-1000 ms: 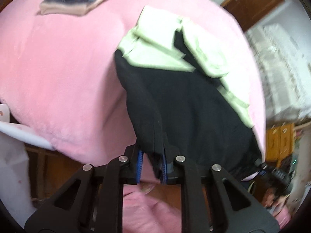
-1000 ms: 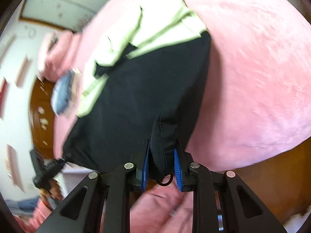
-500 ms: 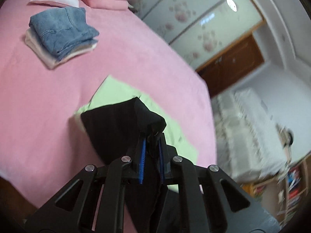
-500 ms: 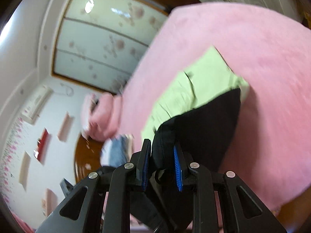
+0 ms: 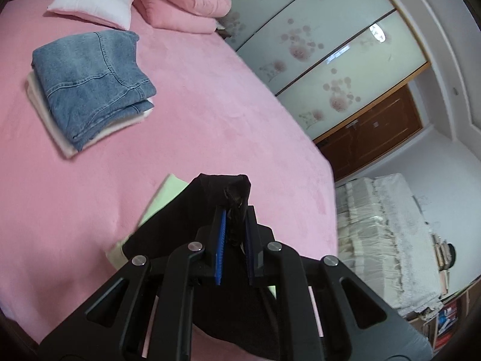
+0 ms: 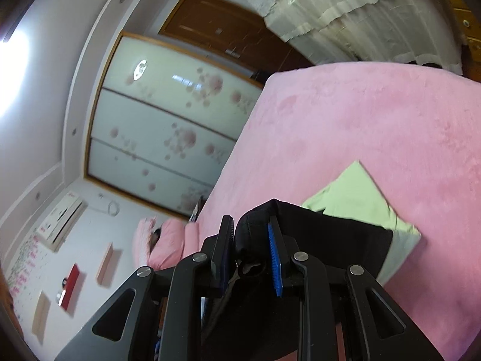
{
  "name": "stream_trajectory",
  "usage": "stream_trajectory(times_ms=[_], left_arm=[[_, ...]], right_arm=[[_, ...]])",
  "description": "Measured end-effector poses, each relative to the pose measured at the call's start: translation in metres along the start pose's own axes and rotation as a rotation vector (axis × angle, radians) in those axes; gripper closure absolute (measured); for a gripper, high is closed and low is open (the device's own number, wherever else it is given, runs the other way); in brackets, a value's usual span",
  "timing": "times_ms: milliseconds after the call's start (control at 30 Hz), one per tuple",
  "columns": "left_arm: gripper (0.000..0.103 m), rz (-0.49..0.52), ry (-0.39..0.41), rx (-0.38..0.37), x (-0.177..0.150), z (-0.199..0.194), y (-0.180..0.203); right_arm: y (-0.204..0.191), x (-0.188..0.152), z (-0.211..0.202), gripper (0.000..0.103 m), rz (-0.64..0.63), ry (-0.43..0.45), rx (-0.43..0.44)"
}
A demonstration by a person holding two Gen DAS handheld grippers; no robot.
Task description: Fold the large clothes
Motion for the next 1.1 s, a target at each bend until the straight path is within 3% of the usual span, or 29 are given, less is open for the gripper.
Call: stream_trajectory(times_ms=[133, 467, 900, 967, 1033, 1100], left_arm=[[0.095, -0.036, -0.06, 0.051, 0.01, 0.044, -0.033], [0.094, -0.015, -0.131, 0.165, 0.009, 0.157, -0.076], [0.094, 0.14, -0.132, 0.29, 0.024, 0.23, -0.066], [0.094, 0.165, -0.149, 0.301, 0.022, 0.24, -0.062], [0.093, 0.183, -0.182, 0.331, 0.015, 0.249, -0.066], [0.09, 0.203, -0.236, 0.373, 0.004, 0.254, -0.076]], right_arm=[[-0.001, 0.018, 0.027, 0.082, -0.031, 0.009, -0.067], [0.044, 0.024, 0.161, 0.082, -0.011, -0.046, -0.299], [0.078, 0.026, 0.289, 0.08, -0.069, -0.128, -0.447], [0.083, 0.026, 0.307, 0.075, -0.067, -0.155, -0.461], [0.085, 0.024, 0.316, 0.057, -0.098, -0.163, -0.467], [0.084, 0.025, 0.319, 0.049, -0.153, -0.151, -0.482]])
Point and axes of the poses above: each gripper's, at about its wrist camera, not at the fingertips, and z roughly the way its jaws point, y to its right, x to its top, the point moved 10 cm from there along z, roughly the way its jaws point, and after that the axes turned 12 degrees about -x, right-handed, at the moved point
